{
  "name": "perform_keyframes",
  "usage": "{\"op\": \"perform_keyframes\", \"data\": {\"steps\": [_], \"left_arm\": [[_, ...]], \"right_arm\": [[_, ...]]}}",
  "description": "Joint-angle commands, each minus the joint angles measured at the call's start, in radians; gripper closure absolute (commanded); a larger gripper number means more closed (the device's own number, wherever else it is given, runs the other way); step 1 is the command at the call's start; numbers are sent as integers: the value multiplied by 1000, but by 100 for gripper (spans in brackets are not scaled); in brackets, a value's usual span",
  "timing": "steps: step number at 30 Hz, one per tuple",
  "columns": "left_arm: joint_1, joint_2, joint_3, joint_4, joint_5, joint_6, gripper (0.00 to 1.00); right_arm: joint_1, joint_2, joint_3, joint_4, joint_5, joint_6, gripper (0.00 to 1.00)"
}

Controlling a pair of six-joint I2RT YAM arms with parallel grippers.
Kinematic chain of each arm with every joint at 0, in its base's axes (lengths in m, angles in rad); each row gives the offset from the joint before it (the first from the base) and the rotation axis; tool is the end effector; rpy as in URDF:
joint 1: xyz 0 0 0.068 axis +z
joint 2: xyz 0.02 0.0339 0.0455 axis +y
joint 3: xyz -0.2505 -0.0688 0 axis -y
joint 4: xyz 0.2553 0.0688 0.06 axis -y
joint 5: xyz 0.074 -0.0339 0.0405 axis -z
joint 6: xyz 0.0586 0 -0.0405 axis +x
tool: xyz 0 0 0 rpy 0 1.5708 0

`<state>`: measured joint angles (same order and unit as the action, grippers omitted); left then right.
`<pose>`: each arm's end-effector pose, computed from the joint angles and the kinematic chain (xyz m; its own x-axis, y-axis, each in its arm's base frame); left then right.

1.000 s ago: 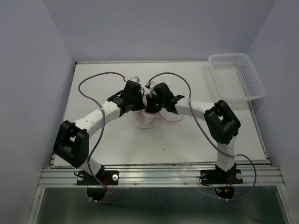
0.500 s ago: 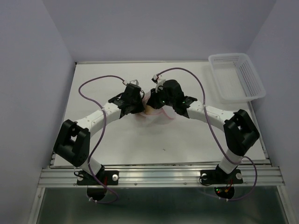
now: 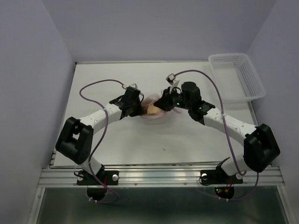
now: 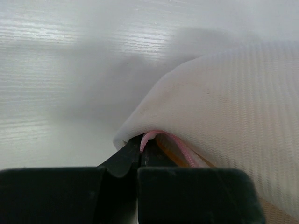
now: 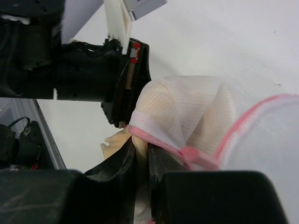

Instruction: Unzip the laundry bag and remove the bra

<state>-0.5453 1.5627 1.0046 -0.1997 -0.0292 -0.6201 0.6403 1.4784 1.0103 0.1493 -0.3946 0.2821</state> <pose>0.3109 -0.1866 0.1886 -0.7690 -0.2129 -0.6028 0.0657 0.9116 -0.4058 0.2860 0.2412 0.2611 -0.4764 -0.0345 -0.8785 -0.7409 0.5537 0.3801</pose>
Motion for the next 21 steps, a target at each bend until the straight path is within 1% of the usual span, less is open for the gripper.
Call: {"op": "perform_keyframes", "data": {"steps": [1,2,3,5,6,7,8,9,10,11,13,14,16,17,19,21], "left_arm": [[13,13,-29,6,-23,-1,100],[13,13,-31,8,-21,-3,100],[15,16,-32,9,-21,-4,100],[18,17,-32,16,-17,-3,100],[19,20,-31,16,-18,-3,100],[21,22,-32,16,-17,-1,100],[22,25,-32,16,-18,-1,100],[24,25,-32,16,-17,-1,100],[25,26,-34,17,-17,-1,100],[30,30,-35,19,-12,2,100],[34,36,-38,20,-12,2,100],[36,40,-37,25,-6,5,100],[39,46,-38,29,-3,8,100],[42,51,-35,31,-2,10,100],[54,65,-31,34,5,16,100],[64,80,-23,39,15,20,100]], "right_arm": [[-54,-115,-21,171,-159,46,96],[-66,-122,-29,180,-180,67,96],[-95,-130,-29,183,-264,71,99],[-126,-130,-44,225,-334,138,99],[-161,-115,-48,254,-452,169,99],[-177,-103,-52,309,-499,210,99],[-191,-87,-61,349,-556,300,99],[-201,-61,-70,393,-646,340,99],[-211,-53,-87,442,-668,391,99],[-221,-46,-107,573,-706,479,99],[-222,-23,-148,720,-807,585,99],[-222,-12,-162,957,-838,752,99],[-231,19,-196,1302,-881,994,99],[-231,73,-191,1647,-886,1258,98],[-231,94,-156,1667,-902,1330,98],[-231,91,-150,1667,-938,1295,98]]}}
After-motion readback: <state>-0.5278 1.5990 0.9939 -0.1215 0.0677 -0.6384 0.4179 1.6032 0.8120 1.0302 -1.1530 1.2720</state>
